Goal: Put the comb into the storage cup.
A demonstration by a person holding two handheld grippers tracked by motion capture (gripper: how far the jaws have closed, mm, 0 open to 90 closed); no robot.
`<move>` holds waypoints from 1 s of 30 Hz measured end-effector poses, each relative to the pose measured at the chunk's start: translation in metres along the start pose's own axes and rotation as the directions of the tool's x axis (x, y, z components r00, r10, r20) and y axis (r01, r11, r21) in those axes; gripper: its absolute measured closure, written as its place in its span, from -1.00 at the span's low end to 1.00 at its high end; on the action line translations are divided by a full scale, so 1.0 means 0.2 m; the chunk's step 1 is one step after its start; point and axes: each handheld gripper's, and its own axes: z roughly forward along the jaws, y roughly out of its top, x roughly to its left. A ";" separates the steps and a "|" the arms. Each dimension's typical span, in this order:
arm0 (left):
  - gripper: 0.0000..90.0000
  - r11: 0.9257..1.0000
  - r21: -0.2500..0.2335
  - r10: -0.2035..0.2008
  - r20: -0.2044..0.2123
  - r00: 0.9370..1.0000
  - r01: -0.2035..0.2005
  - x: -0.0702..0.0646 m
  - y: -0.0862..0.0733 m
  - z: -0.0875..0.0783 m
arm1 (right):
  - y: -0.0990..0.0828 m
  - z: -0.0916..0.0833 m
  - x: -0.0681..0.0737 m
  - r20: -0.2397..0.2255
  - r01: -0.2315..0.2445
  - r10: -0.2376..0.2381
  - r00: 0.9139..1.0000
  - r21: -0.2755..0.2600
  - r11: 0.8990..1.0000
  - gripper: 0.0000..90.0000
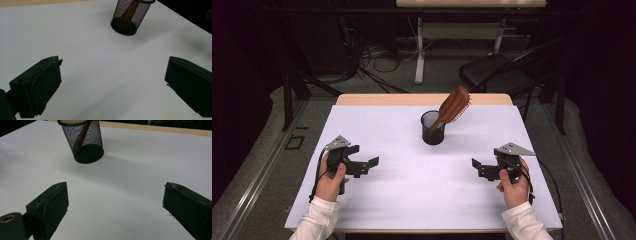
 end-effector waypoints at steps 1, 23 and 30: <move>-0.98 1.000 0.000 0.000 -0.002 1.000 0.000 0.00 0.00 0.00 | 0.00 0.00 0.00 0.001 0.001 -0.001 1.000 0.002 1.000 -0.87; -0.98 1.000 -0.008 0.005 -0.015 1.000 -0.005 0.00 -0.02 0.00 | -0.05 0.00 0.01 0.017 0.022 -0.022 1.000 -0.020 1.000 -0.86; -0.98 1.000 -0.008 0.007 -0.017 1.000 -0.007 0.00 -0.02 0.00 | -0.06 0.00 0.01 0.018 0.018 -0.018 1.000 -0.027 0.999 -0.86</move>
